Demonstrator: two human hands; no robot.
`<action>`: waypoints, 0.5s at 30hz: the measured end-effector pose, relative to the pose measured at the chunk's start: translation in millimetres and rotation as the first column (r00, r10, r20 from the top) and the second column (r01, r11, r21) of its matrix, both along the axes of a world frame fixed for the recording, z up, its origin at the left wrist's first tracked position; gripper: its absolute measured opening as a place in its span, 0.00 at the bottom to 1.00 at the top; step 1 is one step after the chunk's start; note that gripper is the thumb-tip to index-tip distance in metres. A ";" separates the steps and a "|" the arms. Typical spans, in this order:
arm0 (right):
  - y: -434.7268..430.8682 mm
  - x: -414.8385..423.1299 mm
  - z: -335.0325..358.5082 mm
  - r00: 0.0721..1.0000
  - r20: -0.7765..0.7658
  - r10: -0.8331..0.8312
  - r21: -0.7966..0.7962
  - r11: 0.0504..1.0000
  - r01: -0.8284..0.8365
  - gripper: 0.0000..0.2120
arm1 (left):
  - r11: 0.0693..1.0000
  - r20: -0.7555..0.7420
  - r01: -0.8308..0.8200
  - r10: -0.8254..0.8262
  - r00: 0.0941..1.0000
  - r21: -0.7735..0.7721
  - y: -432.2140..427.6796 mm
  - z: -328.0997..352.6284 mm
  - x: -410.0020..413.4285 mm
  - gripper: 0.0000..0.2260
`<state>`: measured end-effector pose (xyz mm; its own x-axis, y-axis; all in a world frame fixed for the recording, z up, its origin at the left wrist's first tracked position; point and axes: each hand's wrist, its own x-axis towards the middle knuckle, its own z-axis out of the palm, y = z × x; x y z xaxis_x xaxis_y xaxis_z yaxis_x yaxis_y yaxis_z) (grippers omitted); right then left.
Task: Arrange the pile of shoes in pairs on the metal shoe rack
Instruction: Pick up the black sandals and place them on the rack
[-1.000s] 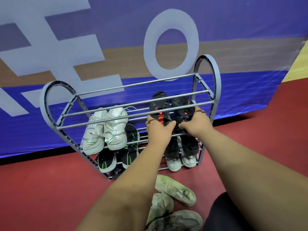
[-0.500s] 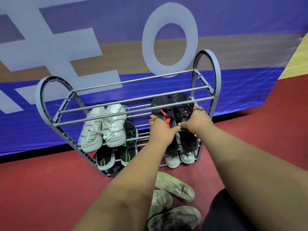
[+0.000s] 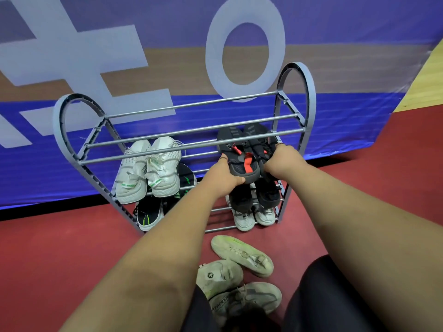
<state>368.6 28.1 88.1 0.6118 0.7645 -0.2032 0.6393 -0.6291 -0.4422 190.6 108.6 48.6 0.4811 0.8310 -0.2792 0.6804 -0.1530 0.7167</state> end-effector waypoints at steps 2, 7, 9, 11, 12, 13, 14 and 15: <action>-4.7 -2.9 4.7 1.000 0.005 0.029 0.004 1.000 -0.029 0.12 | 0.999 -0.038 0.023 -0.022 0.999 0.025 -8.2 15.0 -5.6 0.38; -18.1 -10.7 16.2 0.996 0.042 0.078 0.000 0.997 -0.078 0.08 | 0.987 -0.132 0.029 -0.008 0.991 0.161 -27.4 34.4 -19.0 0.28; -23.9 -14.6 19.6 0.992 0.044 0.121 0.018 0.992 -0.122 0.17 | 0.985 -0.157 0.052 -0.025 0.987 0.168 -36.2 40.9 -26.6 0.28; -32.1 -21.9 23.1 0.983 0.043 0.177 0.021 0.984 -0.178 0.26 | 0.982 -0.179 0.069 -0.038 0.983 0.173 -45.3 45.6 -35.4 0.25; -35.9 -25.8 24.4 0.977 0.048 0.206 0.018 0.978 -0.207 0.27 | 0.981 -0.187 0.082 -0.049 0.981 0.173 -50.1 47.7 -40.1 0.23; -39.5 -29.3 25.0 0.970 0.063 0.236 0.005 0.972 -0.237 0.25 | 0.982 -0.204 0.098 -0.064 0.977 0.162 -55.0 49.9 -45.3 0.22; -43.1 -33.0 26.3 0.958 0.089 0.273 -0.022 0.962 -0.272 0.22 | 0.982 -0.236 0.122 -0.086 0.968 0.144 -59.5 53.0 -51.3 0.21; -46.4 -36.2 28.3 0.941 0.119 0.317 -0.059 0.948 -0.312 0.19 | 0.981 -0.285 0.154 -0.115 0.952 0.120 -63.6 56.3 -57.7 0.22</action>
<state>332.4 -18.3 116.3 0.3635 0.9152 -0.1742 0.8561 -0.4018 -0.3250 132.9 45.0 104.9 0.5120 0.8038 -0.3030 0.8143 -0.3417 0.4693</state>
